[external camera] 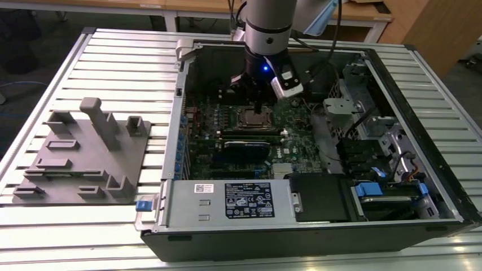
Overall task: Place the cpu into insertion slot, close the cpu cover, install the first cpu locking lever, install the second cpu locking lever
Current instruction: 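Install the second cpu locking lever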
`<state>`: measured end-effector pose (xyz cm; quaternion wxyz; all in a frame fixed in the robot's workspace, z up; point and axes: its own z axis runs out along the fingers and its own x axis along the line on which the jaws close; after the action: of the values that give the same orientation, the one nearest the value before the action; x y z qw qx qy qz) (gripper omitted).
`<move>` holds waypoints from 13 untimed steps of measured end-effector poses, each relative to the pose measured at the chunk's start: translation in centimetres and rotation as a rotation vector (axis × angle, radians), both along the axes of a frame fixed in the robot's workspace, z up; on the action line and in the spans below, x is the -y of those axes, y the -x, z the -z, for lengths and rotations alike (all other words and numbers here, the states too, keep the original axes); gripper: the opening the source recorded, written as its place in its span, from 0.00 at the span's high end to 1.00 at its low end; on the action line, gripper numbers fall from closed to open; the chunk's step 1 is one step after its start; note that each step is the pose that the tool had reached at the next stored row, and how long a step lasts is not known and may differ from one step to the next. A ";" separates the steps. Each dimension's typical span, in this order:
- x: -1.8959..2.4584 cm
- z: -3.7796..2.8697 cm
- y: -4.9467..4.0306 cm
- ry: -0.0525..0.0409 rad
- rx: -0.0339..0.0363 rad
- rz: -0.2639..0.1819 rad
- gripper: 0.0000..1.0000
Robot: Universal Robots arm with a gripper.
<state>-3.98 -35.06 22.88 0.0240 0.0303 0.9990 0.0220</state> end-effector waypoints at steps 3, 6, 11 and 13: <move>0.00 -0.07 0.00 0.0000 -0.0001 0.000 0.90; 0.00 -0.10 0.00 0.0002 -0.0001 0.000 0.90; 0.00 -0.15 0.00 0.0002 -0.0001 0.000 0.90; 0.00 -0.39 0.00 0.0002 -0.0001 0.000 0.90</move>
<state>-3.98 -35.06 23.27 0.0239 0.0303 0.9990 0.0219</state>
